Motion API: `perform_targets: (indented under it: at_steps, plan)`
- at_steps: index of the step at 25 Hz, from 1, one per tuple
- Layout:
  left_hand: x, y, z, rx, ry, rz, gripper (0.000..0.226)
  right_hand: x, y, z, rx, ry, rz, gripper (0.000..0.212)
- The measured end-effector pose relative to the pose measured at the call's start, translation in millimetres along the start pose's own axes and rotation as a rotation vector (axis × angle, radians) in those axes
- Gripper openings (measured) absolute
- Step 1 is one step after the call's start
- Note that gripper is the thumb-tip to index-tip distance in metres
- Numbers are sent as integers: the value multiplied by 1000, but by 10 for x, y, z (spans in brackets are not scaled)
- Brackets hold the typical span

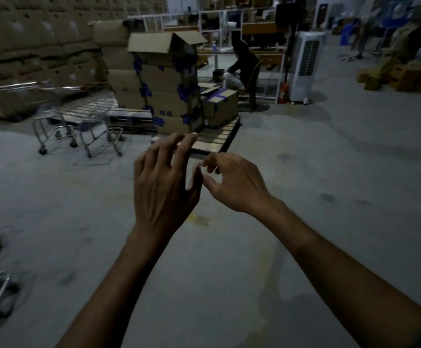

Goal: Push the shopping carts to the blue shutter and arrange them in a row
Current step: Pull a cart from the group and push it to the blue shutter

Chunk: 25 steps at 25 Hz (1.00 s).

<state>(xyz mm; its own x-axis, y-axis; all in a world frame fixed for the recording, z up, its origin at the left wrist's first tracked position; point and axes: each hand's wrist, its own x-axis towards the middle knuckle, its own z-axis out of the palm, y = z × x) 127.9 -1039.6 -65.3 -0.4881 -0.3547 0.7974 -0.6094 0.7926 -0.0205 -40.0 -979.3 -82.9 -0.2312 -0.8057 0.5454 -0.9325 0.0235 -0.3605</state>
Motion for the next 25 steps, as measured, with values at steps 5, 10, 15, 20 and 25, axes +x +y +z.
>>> perform_targets:
  at_steps: [5, 10, 15, 20, 25]
  plan:
    - [69, -1097, 299, 162, 6, 20, 50, 790, -383, 896, -109, 34, -87, 32]
    - [242, -2342, 490, 278, -96, -63, 51, 1651, -948, 1683, -126, 71, -113, 34]
    - [344, -3233, 694, 315, -223, -220, 47, 2304, -1344, 2252, -123, 54, -201, 35]
    - [422, -3901, 938, 406, -340, -336, 39, 2888, -1632, 2823, -95, 39, -322, 35]
    - [515, -4558, 1160, 545, -312, -442, 42, 3506, -1857, 3454, -24, 166, -468, 38]
